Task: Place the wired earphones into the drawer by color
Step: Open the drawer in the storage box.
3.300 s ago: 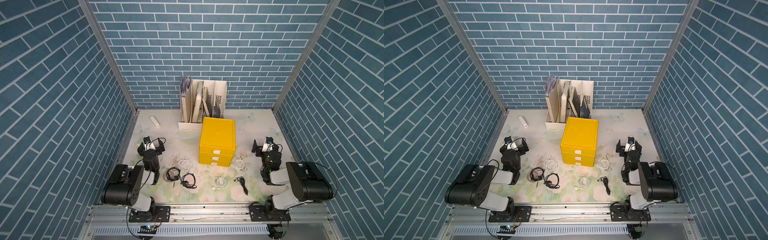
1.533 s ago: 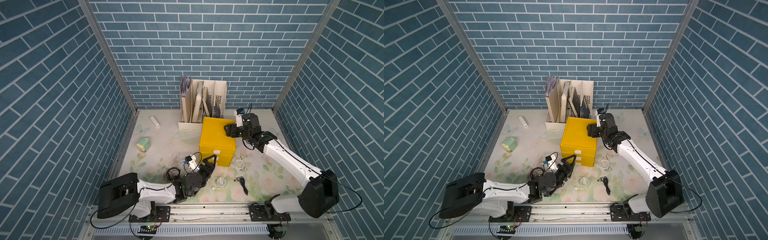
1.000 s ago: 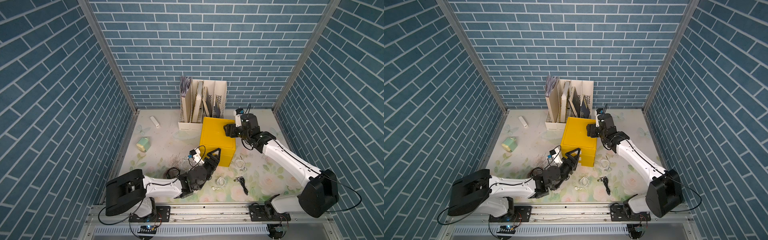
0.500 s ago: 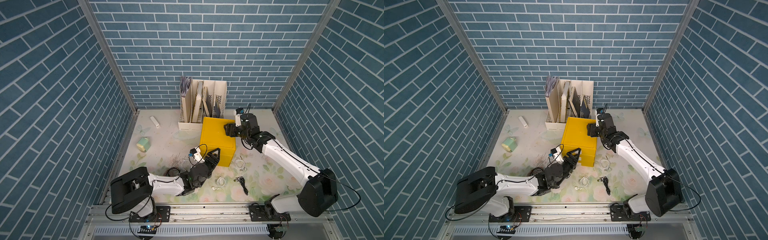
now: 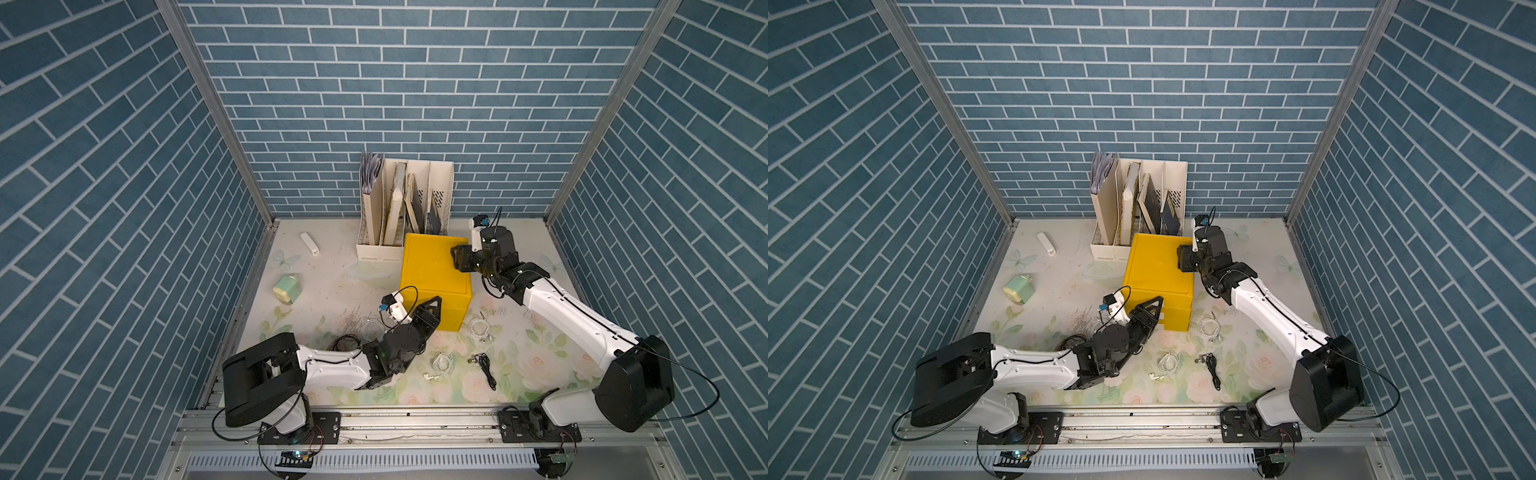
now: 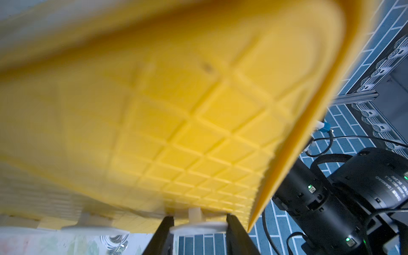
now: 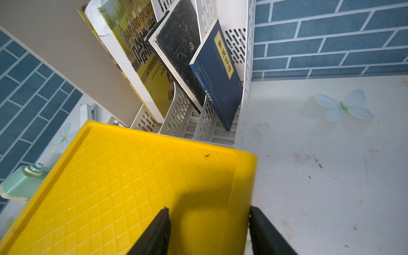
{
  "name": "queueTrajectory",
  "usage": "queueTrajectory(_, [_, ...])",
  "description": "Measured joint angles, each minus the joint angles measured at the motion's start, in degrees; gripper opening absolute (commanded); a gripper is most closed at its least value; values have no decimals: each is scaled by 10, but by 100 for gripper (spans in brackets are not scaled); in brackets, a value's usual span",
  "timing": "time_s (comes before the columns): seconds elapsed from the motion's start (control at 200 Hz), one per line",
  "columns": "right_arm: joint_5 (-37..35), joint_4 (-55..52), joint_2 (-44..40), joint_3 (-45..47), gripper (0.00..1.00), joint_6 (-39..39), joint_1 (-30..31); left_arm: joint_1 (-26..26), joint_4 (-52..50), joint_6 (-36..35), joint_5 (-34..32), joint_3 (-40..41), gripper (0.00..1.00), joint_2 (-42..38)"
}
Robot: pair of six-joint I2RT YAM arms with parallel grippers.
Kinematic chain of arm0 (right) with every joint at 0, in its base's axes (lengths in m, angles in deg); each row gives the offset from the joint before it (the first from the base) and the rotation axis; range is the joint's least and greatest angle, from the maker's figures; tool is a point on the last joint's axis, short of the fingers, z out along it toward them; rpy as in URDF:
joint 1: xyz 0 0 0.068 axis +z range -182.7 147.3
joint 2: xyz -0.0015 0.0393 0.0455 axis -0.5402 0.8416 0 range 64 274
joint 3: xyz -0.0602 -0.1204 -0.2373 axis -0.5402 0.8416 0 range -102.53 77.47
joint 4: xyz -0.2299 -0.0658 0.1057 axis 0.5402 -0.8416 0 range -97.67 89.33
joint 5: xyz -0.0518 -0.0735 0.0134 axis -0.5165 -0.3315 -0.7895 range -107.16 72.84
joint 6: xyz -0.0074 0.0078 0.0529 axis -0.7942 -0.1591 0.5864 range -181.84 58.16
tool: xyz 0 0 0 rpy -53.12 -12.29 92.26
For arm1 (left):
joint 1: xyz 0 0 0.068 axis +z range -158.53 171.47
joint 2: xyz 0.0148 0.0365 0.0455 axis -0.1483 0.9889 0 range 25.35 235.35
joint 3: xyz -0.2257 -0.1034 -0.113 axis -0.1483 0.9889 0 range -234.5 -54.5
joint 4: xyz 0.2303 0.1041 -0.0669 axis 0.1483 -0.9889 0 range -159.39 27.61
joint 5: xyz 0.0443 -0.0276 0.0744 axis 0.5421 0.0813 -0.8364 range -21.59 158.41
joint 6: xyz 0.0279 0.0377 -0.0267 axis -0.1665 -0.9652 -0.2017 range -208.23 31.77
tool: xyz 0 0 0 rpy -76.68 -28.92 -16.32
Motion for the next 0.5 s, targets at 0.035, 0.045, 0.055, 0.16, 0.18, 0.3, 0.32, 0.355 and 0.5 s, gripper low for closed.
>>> queueTrajectory(0.035, [1,0,0,0,59,0,1,-6,2,0,-6,5,35,-3])
queueTrajectory(0.045, [1,0,0,0,59,0,1,-7,3,0,-7,6,35,-4])
queueTrajectory(0.055, [1,0,1,0,59,0,1,-9,5,0,-9,8,35,-5])
queueTrajectory(0.16, [1,1,2,0,59,0,1,-48,8,-1,-36,28,35,-27])
queueTrajectory(0.18, [1,1,2,0,59,0,1,-56,6,-1,-42,32,35,-31])
queueTrajectory(0.3, [0,2,3,0,59,0,1,-100,-5,8,-76,43,36,-47])
queueTrajectory(0.32, [0,2,3,0,59,0,1,-107,-6,10,-81,46,36,-50])
queueTrajectory(0.355, [0,2,3,-1,59,0,1,-122,-9,17,-92,52,36,-54])
queueTrajectory(0.5, [0,3,7,-4,59,0,1,-178,-34,56,-140,60,38,-68])
